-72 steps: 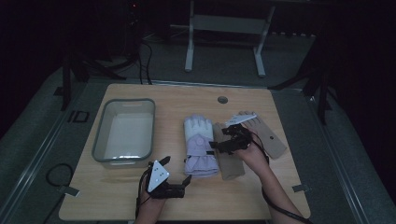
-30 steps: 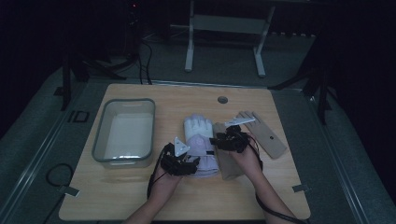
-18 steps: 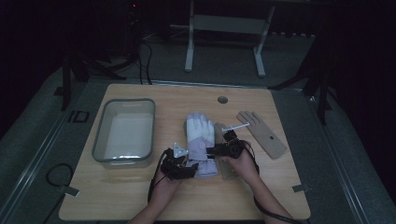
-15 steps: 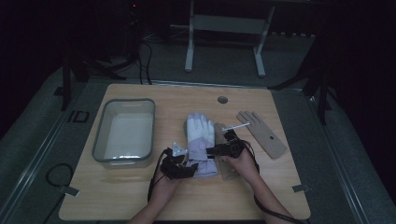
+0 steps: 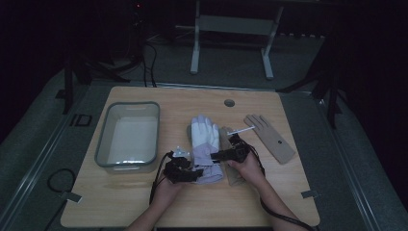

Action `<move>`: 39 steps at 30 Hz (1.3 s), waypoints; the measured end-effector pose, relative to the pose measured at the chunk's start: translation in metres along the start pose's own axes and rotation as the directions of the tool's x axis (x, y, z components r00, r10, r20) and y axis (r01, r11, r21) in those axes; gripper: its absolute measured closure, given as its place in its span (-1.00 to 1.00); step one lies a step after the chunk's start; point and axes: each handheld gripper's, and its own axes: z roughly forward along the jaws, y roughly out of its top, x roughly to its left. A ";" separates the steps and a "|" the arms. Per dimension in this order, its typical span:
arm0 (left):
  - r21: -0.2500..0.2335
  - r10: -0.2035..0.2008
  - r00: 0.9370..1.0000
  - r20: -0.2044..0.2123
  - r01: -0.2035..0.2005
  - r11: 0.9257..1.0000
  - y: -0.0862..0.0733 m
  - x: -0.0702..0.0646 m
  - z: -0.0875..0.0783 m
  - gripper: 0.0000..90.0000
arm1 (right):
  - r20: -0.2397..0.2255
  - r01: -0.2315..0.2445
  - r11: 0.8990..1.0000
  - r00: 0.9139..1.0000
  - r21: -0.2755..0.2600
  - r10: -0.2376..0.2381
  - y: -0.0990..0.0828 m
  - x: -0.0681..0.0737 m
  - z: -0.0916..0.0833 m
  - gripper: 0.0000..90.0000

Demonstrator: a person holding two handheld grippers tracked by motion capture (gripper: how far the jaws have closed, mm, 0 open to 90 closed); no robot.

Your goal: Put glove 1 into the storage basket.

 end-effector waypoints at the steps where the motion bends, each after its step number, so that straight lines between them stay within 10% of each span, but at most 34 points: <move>1: 0.006 -0.004 1.000 -0.003 0.004 1.000 0.001 0.000 0.000 -0.25 | 0.073 0.060 0.998 0.996 0.004 -0.060 0.001 0.012 -0.001 0.68; 2: 0.006 -0.004 1.000 -0.003 0.004 1.000 0.001 0.000 0.000 -0.25 | 0.073 0.060 0.998 0.996 0.004 -0.060 0.001 0.012 -0.001 0.68; 3: 0.011 -0.003 1.000 -0.003 0.003 1.000 0.001 0.000 0.000 -0.25 | 0.165 0.134 0.991 0.977 0.001 -0.133 0.000 0.026 -0.001 0.71; 5: 0.023 -0.006 1.000 -0.005 0.006 1.000 0.003 -0.001 0.000 -0.25 | 0.165 0.134 0.991 0.977 0.001 -0.133 0.000 0.026 -0.001 0.71; 6: 0.051 -0.018 1.000 0.004 0.018 0.999 0.006 -0.001 0.000 -0.13 | 0.270 0.225 0.974 0.939 -0.009 -0.214 -0.005 0.041 0.002 0.72; 15: 0.089 -0.024 0.999 0.025 0.022 0.996 0.012 -0.003 -0.003 0.32 | 0.387 0.317 0.948 0.874 0.007 -0.295 -0.008 0.059 0.009 0.76; 39: 0.100 0.020 0.999 0.030 -0.023 0.995 0.044 -0.009 -0.027 0.62 | 0.395 0.302 0.950 0.885 -0.081 -0.248 0.007 0.074 -0.019 0.78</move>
